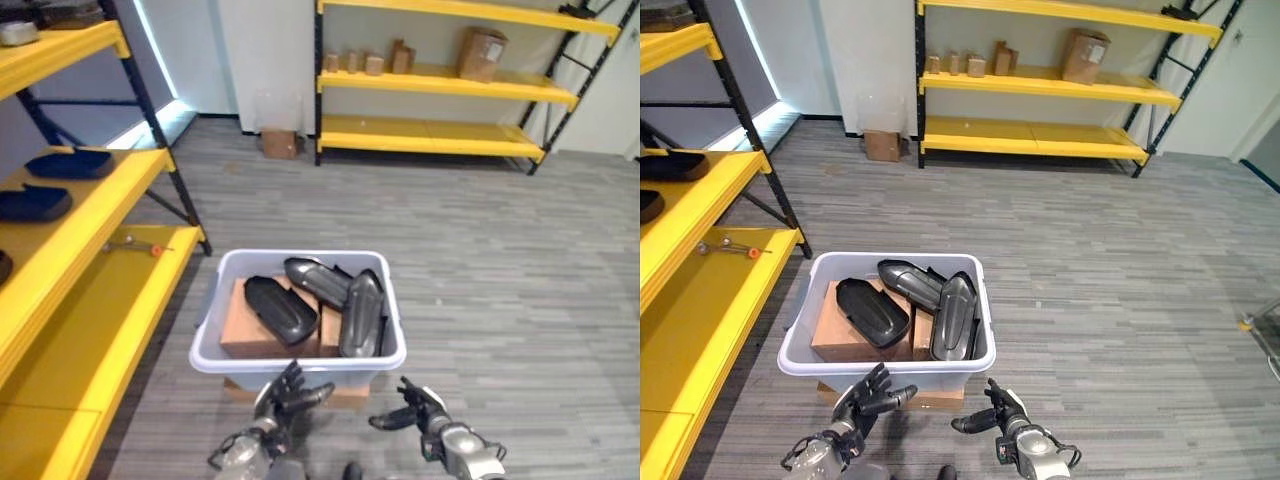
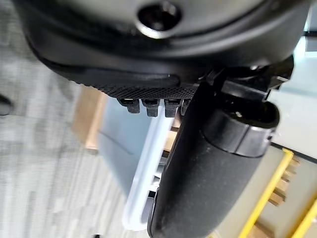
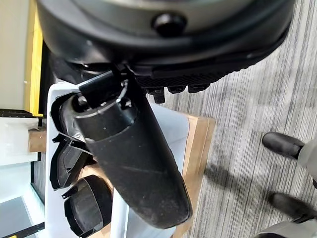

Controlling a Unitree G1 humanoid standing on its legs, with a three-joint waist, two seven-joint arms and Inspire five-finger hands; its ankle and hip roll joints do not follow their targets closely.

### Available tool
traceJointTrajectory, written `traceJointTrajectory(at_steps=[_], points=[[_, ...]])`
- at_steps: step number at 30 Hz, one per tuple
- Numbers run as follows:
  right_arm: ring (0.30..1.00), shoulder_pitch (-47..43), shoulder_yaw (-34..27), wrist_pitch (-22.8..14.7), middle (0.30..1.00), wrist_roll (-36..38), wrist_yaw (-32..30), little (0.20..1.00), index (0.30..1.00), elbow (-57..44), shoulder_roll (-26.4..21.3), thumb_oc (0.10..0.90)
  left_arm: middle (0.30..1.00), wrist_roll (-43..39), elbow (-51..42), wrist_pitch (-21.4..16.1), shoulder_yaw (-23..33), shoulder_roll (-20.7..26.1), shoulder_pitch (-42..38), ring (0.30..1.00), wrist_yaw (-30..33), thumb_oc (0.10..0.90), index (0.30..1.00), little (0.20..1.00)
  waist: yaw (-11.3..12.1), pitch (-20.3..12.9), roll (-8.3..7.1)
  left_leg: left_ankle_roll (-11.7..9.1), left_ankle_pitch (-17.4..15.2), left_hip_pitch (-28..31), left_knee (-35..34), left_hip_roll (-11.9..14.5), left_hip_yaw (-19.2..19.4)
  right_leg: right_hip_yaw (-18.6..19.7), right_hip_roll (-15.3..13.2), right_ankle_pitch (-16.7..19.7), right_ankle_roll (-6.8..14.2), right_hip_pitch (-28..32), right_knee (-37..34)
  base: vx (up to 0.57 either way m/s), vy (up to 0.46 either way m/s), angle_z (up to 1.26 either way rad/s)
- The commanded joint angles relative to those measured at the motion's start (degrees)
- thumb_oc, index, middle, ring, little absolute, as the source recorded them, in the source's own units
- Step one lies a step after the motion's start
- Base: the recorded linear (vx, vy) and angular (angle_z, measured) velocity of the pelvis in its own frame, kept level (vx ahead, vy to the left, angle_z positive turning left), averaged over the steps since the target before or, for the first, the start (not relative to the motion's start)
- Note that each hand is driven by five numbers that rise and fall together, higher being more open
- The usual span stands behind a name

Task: Move parts from the plastic box to the shelf.

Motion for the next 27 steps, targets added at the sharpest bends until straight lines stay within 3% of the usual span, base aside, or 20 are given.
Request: traceJointTrajectory(at_steps=[1, 2, 3, 4, 7, 11, 19, 27], points=[[1.0, -3.79, -2.43, -4.5, 1.0, 1.78, -0.28, 1.0, 1.0, -4.01, -1.89, 0.9, 1.0, -1.25, -6.26, -4.12, -0.6, -2.02, -3.26, 1.0, -1.16, 0.9, 1.0, 1.0, -0.04, -1.47, 3.03, 1.13, 5.7, 7.75, -20.12, 6.65, 1.6, 4.68, -4.86, 4.16, 6.35, 6.61, -2.28, 0.11, 0.127, 0.08], [1.0, -3.6, -3.07, -4.79, 1.0, 2.35, -0.25, 1.0, 1.0, -3.22, -1.63, 0.9, 1.0, -1.23, -6.95, -4.2, -0.3, -1.89, -3.11, 1.0, -1.21, 0.9, 1.0, 1.0, -0.44, -3.06, 3.62, 0.49, 7.82, 7.15, -22.81, 7.66, 0.51, 4.94, -5.11, 4.91, 6.57, 5.68, -1.61, 0.09, 0.135, -0.1], [1.0, -3.59, -3.06, -4.8, 1.0, 2.35, -0.24, 1.0, 1.0, -3.2, -1.63, 0.9, 1.0, -1.23, -6.97, -4.19, -0.31, -1.89, -3.09, 1.0, -1.2, 0.9, 1.0, 1.0, -0.45, -3.16, 3.63, 0.47, 7.84, 7.06, -22.83, 7.69, 0.5, 4.94, -5.09, 4.91, 6.56, 5.57, -1.58, 0.09, 0.235, -0.14], [1.0, -3.78, -3.19, -4.88, 1.0, 2.55, -0.46, 1.0, 1.0, -2.82, -1.24, 0.9, 1.0, -1.22, -6.99, -4.16, 0.18, -1.92, -2.53, 1.0, -1.28, 0.9, 1.0, 1.0, -0.54, -4.2, 5.05, -0.26, 8.43, 8.78, -24.34, 7.41, -0.5, 6.29, -5.04, 4.52, 6.1, 5.1, -1.18, 0.05, 0.139, 0.04], [1.0, -3.64, -3.94, -5.03, 1.0, 2.46, -0.64, 1.0, 1.0, -3.28, -1.24, 0.9, 1.0, -1.13, -6.49, -4.13, -0.88, -1.95, -2.96, 1.0, -1.37, 0.9, 1.0, 1.0, -1.43, -4.86, 5.59, -0.97, 9.07, 9.47, -25.38, 7.07, 2.17, 6.06, -5.9, 5.23, 6.12, 4.83, -1.46, 0.07, 0.259, -0.24], [1.0, -3.89, -4.98, -4.47, 1.0, 2.38, -0.71, 1.0, 1.0, -4.66, -0.73, 0.9, 1.0, -1.33, -6.08, -4.1, -2.11, -1.36, -3.75, 1.0, -2.0, 0.9, 1.0, 1.0, -1.39, -5.58, 7.12, -1.07, 9.31, 11.24, -27.26, 4.37, 2.85, 5.27, -9.07, 4.63, 5.92, 4.18, -1.57, 0.07, 0.265, 0.08], [1.0, -4.14, -5.58, -4.24, 1.0, 1.96, -1.0, 1.0, 1.0, -7.19, -0.4, 0.9, 1.0, -1.65, -5.73, -4.25, -1.52, -0.83, -4.32, 1.0, -1.59, 0.9, 1.0, 1.0, -0.89, -4.16, 7.15, -1.42, 9.34, 11.62, -26.49, 2.71, 3.42, 3.69, -11.16, 4.51, 6.46, 4.18, -2.09, 0.04, 0.122, -0.08], [1.0, -4.81, -6.61, -4.41, 1.0, 1.6, -2.05, 1.0, 1.0, -9.61, -0.85, 0.9, 1.0, -2.15, -5.63, -4.64, -0.86, -0.75, -3.78, 1.0, -1.49, 0.9, 1.0, 1.0, -0.78, -3.15, 6.61, -1.64, 9.22, 11.72, -26.6, 2.82, 3.08, 3.34, -11.02, 4.01, 6.75, 4.22, -1.52, 0.04, 0.011, -0.01]])
